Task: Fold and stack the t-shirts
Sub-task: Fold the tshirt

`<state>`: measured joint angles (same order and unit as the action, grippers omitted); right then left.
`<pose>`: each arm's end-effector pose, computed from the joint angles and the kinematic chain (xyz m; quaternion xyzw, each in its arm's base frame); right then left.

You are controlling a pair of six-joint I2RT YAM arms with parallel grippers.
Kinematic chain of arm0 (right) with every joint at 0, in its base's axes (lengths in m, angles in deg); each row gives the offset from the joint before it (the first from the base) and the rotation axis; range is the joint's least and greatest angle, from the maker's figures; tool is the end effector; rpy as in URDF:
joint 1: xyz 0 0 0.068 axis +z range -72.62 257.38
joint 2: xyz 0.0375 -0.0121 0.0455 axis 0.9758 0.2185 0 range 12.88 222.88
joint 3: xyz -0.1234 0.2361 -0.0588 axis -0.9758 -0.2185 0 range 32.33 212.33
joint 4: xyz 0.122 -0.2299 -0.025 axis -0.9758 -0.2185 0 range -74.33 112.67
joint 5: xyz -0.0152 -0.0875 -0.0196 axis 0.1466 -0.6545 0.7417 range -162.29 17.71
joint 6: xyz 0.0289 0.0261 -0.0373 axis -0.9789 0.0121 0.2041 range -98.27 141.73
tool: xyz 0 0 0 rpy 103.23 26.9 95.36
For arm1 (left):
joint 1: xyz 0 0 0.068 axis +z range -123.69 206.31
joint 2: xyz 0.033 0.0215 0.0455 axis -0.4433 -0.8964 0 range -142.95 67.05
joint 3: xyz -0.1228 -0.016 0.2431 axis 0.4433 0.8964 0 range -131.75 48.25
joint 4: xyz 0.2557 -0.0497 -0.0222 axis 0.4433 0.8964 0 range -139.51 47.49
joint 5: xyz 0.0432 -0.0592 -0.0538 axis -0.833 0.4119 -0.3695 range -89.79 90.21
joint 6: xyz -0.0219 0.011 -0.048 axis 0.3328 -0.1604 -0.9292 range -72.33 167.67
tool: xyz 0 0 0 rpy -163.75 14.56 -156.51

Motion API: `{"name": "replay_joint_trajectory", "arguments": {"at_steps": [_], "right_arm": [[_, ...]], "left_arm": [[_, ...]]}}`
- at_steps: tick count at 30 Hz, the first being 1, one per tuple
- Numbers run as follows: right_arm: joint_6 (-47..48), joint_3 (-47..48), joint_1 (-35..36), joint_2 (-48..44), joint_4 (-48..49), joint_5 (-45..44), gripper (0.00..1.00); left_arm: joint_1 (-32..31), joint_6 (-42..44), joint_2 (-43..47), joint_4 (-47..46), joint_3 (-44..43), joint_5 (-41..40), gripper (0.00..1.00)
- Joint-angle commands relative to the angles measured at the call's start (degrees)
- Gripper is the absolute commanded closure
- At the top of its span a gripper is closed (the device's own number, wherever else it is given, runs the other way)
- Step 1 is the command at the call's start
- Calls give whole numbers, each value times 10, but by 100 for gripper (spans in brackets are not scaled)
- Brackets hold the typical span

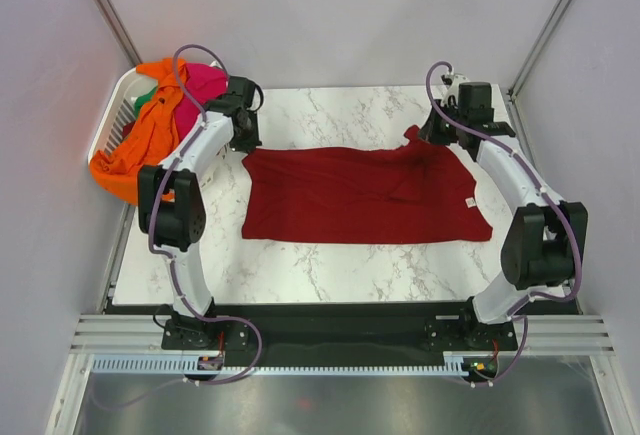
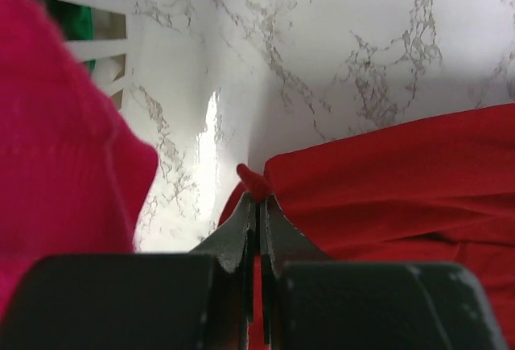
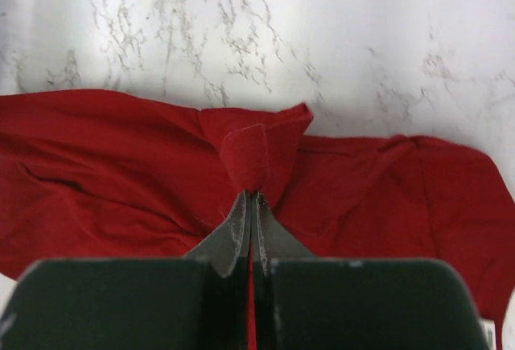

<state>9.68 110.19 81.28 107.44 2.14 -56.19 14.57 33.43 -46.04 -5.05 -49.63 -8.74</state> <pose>0.3775 0.0356 0.2982 0.0010 0.8892 0.1852 0.4184 0.4229 -0.0822 0.2558 -0.0414 0.9616 0.0148 0.2710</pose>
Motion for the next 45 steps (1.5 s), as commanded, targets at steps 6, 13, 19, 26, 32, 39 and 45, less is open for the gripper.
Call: {"name": "replay_joint_trajectory", "arguments": {"at_steps": [6, 13, 19, 26, 32, 39, 45], "right_arm": [[-64, -119, 0, -187, 34, -99, 100], [-89, -217, 1, -318, 26, -135, 100], [-144, -281, 0, -365, -34, -261, 100], [-162, -314, 0, -379, -78, -328, 100], [-205, -355, -1, -431, -117, -381, 100], [-256, -368, -18, -396, -149, -369, 90], [-285, -373, -36, -388, -140, -364, 2]], "left_arm": [[-1, -10, 74, -1, 52, -5, 98], [-4, -22, 102, -7, 102, 0, 98], [-30, -41, 125, -14, 147, -3, 98], [-70, -77, 162, -25, 235, -32, 98], [-79, -105, 197, -22, 303, -86, 89], [-77, -107, 238, -3, 331, -107, 68], [-77, -105, 264, 8, 320, -111, 12]]}}
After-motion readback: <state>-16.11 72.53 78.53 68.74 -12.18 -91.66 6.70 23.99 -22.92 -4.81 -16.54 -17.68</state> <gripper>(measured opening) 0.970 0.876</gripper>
